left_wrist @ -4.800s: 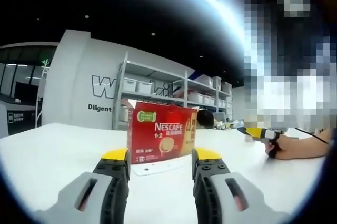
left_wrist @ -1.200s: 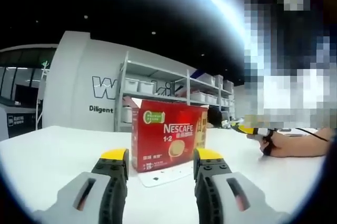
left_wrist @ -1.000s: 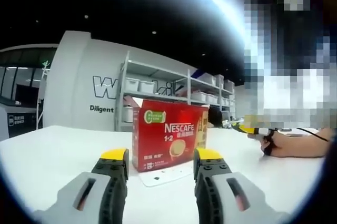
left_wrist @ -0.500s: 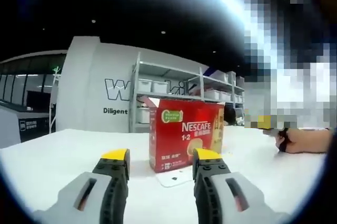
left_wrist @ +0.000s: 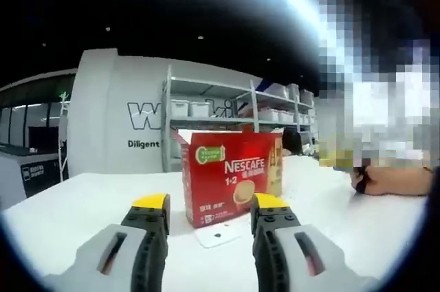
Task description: Tear open the coffee pouch, take out the coffee, and pour the coffee from the pouch into the cup
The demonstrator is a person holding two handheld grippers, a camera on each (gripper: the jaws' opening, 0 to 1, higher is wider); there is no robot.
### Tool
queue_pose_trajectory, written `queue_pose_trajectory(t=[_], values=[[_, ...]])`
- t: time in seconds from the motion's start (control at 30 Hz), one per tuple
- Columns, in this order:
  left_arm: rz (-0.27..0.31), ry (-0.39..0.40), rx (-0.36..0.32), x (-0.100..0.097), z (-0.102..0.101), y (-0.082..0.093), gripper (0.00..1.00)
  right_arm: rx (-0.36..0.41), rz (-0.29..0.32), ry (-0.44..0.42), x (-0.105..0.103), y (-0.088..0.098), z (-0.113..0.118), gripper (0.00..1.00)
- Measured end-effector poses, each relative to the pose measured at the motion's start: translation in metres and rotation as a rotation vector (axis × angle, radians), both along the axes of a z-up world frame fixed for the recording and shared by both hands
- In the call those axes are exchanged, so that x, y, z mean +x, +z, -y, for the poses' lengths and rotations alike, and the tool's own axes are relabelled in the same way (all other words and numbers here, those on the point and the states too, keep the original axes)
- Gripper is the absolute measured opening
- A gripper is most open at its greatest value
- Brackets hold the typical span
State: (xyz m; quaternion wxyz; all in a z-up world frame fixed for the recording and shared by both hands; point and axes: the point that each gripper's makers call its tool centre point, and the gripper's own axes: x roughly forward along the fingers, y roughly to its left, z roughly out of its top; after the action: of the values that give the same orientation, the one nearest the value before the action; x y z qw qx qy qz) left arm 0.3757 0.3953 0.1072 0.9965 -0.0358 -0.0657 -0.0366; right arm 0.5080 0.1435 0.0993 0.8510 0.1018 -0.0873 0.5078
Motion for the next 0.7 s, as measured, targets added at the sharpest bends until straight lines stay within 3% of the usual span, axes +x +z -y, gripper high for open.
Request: queue_pose_trajectory(t=[0.13,0.27,0.37,0.53,0.7], values=[[-0.018,0.007,0.027,0.004,0.003,0.006,0.50,-0.024,0.012,0.022,-0.005,-0.002,-0.005,0.48],[-0.029,0.006,0.165,0.015,0.005,0.030,0.54,-0.008,0.009,0.017,-0.003,0.000,-0.003,0.48],[-0.016,-0.004,0.215,0.018,0.010,0.048,0.59,-0.004,0.004,0.011,-0.001,0.000,-0.002,0.48],[-0.046,0.017,0.393,0.033,0.015,0.074,0.52,0.017,0.000,0.008,-0.003,0.003,0.001,0.48],[-0.121,-0.004,0.588,0.051,0.027,0.079,0.50,0.041,-0.006,0.005,-0.002,0.006,0.004,0.48]])
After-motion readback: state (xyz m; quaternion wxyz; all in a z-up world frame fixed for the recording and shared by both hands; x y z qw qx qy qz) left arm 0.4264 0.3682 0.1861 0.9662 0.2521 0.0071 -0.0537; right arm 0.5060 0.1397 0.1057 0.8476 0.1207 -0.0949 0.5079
